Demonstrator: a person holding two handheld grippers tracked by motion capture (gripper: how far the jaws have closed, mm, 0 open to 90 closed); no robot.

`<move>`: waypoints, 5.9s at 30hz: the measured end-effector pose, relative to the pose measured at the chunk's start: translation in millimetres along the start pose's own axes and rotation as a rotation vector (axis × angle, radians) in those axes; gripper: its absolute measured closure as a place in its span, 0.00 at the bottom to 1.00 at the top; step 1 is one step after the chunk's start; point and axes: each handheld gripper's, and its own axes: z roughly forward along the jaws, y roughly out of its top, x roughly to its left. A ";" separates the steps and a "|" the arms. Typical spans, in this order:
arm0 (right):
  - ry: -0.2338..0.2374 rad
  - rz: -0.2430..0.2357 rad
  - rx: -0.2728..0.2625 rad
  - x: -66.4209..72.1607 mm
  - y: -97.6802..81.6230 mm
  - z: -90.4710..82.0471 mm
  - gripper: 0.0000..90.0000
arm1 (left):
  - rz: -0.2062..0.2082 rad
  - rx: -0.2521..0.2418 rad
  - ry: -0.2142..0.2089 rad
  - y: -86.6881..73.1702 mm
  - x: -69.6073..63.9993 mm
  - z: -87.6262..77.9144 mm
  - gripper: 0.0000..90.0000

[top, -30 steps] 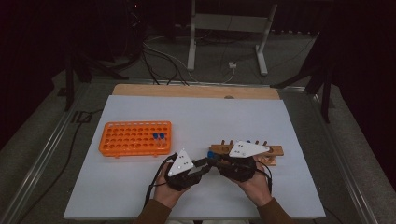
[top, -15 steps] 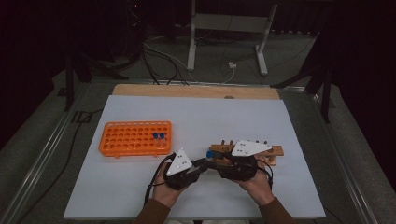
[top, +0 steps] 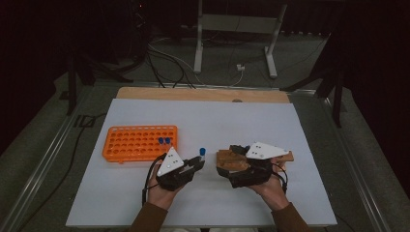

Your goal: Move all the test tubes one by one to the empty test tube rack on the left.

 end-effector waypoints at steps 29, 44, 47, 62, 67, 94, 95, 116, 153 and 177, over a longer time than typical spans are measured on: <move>-0.068 0.065 -0.083 -35.5 -1.6 -37.0 0.00 | -0.074 -0.084 0.163 0.5 51.2 -53.8 0.87; -0.106 0.088 -0.110 -46.9 -4.1 -50.6 0.00 | -0.084 -0.098 0.275 -4.2 66.7 -70.4 0.87; -0.113 0.093 -0.114 -48.6 -4.5 -52.6 0.00 | -0.082 -0.091 0.296 -5.7 68.5 -71.1 0.87; -0.128 0.108 -0.130 -53.1 -4.6 -59.2 0.00 | -0.084 -0.065 0.370 -16.6 79.0 -66.2 0.87; -0.130 0.111 -0.137 -53.8 -4.6 -60.5 0.00 | -0.099 -0.054 0.387 -21.6 83.9 -61.9 0.87; -0.120 0.117 -0.134 -55.1 -6.7 -60.6 0.00 | -0.119 0.020 0.426 -41.5 93.9 -40.5 0.87; -0.119 0.117 -0.132 -55.2 -6.9 -60.4 0.00 | -0.117 0.026 0.427 -41.9 93.9 -40.0 0.87; -0.112 0.124 -0.123 -56.5 -10.0 -59.3 0.00 | -0.098 0.146 0.427 -47.5 92.5 -32.8 0.88; -0.162 0.141 -0.128 -65.2 -14.2 -65.3 0.02 | -0.183 0.012 0.347 -33.1 86.6 -60.5 0.37; -0.244 0.118 -0.017 -75.6 -38.0 -49.3 0.61 | -0.140 0.000 0.296 -10.8 56.5 -53.1 0.01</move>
